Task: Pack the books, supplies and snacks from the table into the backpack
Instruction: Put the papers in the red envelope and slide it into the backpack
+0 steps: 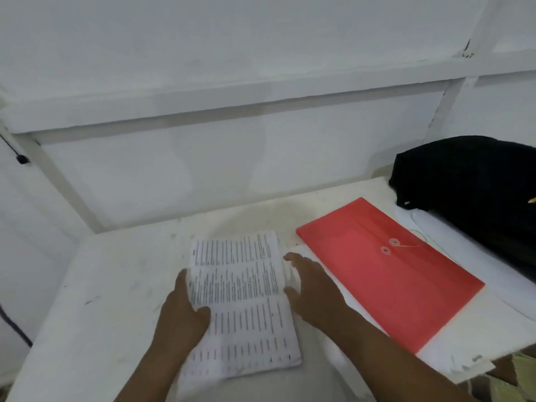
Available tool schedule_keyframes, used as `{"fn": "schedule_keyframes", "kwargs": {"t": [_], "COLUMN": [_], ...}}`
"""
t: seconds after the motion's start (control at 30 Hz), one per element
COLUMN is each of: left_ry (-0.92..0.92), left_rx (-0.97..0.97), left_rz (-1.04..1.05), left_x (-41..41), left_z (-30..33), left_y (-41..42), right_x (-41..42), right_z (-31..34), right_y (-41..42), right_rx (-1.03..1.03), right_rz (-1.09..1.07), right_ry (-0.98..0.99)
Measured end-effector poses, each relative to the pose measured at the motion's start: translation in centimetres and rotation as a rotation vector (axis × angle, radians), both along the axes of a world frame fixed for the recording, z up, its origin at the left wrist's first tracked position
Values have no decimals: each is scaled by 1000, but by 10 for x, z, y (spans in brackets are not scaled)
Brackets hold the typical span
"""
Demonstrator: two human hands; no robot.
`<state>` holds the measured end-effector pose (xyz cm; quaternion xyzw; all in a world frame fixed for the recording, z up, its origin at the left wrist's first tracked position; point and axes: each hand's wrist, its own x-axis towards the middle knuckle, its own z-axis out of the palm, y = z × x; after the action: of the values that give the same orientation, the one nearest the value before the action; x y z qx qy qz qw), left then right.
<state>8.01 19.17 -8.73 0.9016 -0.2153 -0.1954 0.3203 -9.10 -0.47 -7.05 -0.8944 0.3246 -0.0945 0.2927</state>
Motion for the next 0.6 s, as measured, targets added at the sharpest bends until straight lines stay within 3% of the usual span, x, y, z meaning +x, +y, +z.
{"fn": "schedule_keyframes", "kwargs": {"t": [0.03, 0.1, 0.13, 0.23, 0.3, 0.4, 0.5, 0.6], "left_ry": [-75, -230, -274, -281, -192, 27, 281, 596], "left_rx": [117, 309, 270, -129, -261, -249, -284, -505], "left_rz": [2, 62, 92, 65, -4, -72, -52, 40], "left_x": [-4, -15, -21, -51, -80, -114, -134, -144], "left_z": [0, 3, 3, 2, 9, 21, 27, 33], "left_y": [-1, -7, -11, -28, -44, -71, -95, -114], "right_x": [-8, -23, -29, -38, -39, -44, -53, -61], "right_z": [-2, -2, -2, -10, -11, -8, -5, -3], "right_y": [-9, -22, -27, -38, -42, -47, -55, -63], "right_rx": [-98, -70, -5, 48, -17, -50, 123, 321], "right_rz": [2, -4, -5, -10, 2, -3, -97, -34], "right_ry": [63, 217, 270, 220, 157, 126, -77, -224]}}
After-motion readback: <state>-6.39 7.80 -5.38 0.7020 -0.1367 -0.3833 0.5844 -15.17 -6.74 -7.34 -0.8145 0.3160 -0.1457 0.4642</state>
